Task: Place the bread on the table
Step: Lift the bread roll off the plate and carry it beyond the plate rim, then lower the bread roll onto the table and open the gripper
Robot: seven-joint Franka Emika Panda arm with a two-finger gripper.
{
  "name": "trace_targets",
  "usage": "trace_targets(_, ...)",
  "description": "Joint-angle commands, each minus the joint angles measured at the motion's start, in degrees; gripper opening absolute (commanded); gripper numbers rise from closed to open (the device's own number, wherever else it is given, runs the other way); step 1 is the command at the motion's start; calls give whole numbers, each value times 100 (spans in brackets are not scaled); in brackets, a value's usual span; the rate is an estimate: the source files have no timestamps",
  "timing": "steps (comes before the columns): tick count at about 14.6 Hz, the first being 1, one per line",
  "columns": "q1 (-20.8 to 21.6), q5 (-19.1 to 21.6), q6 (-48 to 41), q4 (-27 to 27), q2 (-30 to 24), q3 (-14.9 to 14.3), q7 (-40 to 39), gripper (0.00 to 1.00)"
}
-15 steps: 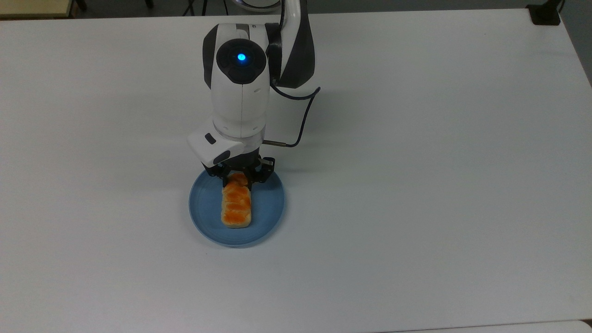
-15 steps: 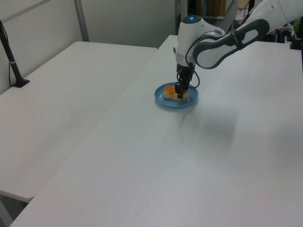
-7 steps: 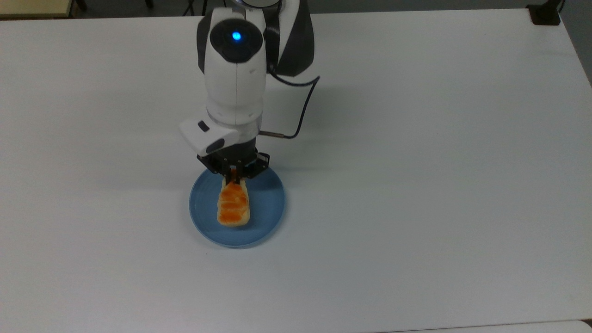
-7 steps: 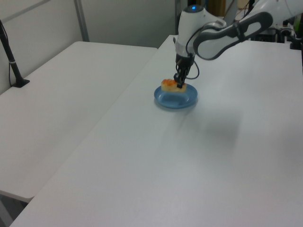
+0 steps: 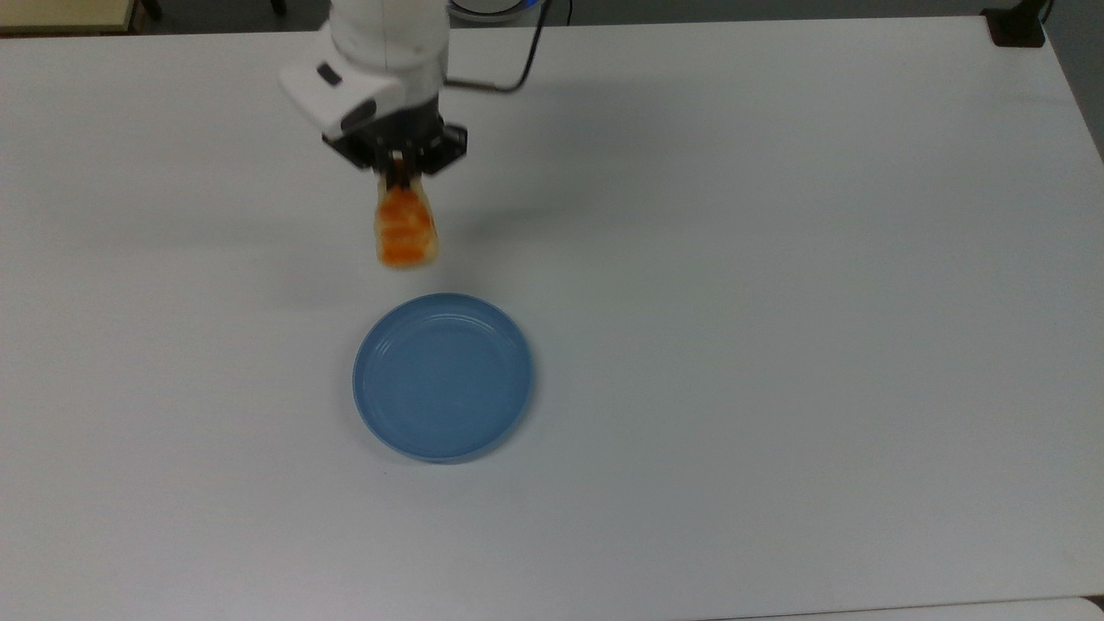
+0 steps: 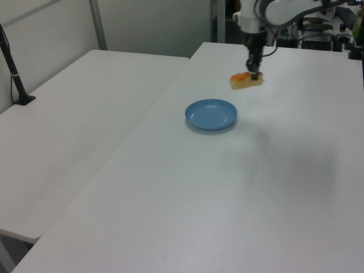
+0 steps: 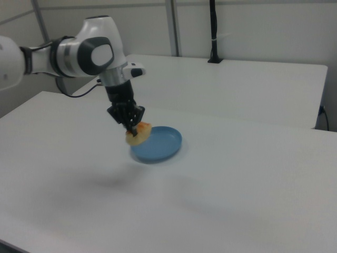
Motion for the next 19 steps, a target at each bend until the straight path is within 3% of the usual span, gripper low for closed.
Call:
trace_targets(1,0,-35,-201,-1723,-1609,14,-322,0)
trace_targets(5,457,-35,-105,-2313,-1586,41,-15,0)
trace_targets(8,703,-35,342,-2648,-1262,41,328,0)
trace_targets(15,765,-114,1232,-2807,-532,41,847,0)
trace_targets(16,757,-114,1223,-2798,-513,32,848,12)
trace_targets(17,731,-123,1162,-2772,-522,41,804,72)
trace_targets(18,748,-123,1144,-2763,-522,32,795,100)
trace_targets(19,739,-123,1066,-2754,-531,41,795,100)
